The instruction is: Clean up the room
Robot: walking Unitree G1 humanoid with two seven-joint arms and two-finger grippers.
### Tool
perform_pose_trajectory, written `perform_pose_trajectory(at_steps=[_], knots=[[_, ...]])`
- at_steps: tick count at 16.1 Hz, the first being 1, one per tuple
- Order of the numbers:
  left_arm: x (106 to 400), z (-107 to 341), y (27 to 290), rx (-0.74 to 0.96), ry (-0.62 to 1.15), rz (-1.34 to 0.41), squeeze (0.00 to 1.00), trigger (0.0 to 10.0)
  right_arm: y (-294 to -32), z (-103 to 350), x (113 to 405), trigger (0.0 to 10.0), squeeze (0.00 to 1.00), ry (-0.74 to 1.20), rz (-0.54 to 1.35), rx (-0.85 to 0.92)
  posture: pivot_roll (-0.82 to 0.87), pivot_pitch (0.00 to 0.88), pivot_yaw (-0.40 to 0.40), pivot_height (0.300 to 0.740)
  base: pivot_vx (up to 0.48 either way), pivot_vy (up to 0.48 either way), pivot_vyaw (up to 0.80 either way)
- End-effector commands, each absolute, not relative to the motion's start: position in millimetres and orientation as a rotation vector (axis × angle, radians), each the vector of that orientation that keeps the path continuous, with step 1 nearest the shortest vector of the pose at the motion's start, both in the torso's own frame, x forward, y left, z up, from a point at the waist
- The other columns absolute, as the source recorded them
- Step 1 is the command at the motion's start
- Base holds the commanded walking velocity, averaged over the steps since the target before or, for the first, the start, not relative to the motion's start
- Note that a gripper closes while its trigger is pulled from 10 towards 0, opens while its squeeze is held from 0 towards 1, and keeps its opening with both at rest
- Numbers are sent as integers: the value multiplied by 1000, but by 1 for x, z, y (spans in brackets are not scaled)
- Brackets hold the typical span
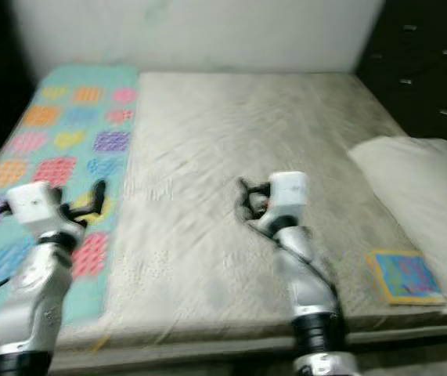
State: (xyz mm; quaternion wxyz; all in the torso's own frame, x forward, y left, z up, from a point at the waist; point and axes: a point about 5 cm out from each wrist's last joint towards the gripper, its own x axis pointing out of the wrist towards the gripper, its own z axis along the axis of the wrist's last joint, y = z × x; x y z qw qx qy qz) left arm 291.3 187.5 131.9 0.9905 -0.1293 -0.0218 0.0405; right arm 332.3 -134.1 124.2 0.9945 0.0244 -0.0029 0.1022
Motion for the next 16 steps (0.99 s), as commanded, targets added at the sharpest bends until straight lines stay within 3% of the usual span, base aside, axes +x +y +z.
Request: perform_pose_trajectory(at_steps=[1, 3, 8, 14, 16], knots=[[295, 136, 173, -276, -50, 46, 0, 10000, -153, 124, 332, 10000, 0, -7, 153, 34, -36, 0, -24, 740, 0, 0, 0], [296, 136, 173, -284, -45, 52, 0, 10000, -154, 123, 331, 10000, 0, -6, 152, 31, -37, 0, -23, 740, 0, 0, 0], [296, 136, 171, -301, -49, 28, 0, 10000, -155, 123, 330, 10000, 0, -9, 160, 10, -38, 0, -25, 740, 0, 457, 0], [296, 136, 171, -309, -46, 40, 0, 10000, -152, 123, 331, 10000, 0, -13, 182, -11, -39, 0, -29, 740, 0, 477, 743], [296, 135, 171, -311, -39, 44, 0, 10000, -153, 122, 330, 10000, 0, -4, 185, 1, -41, 0, -30, 740, 0, 480, 0]])
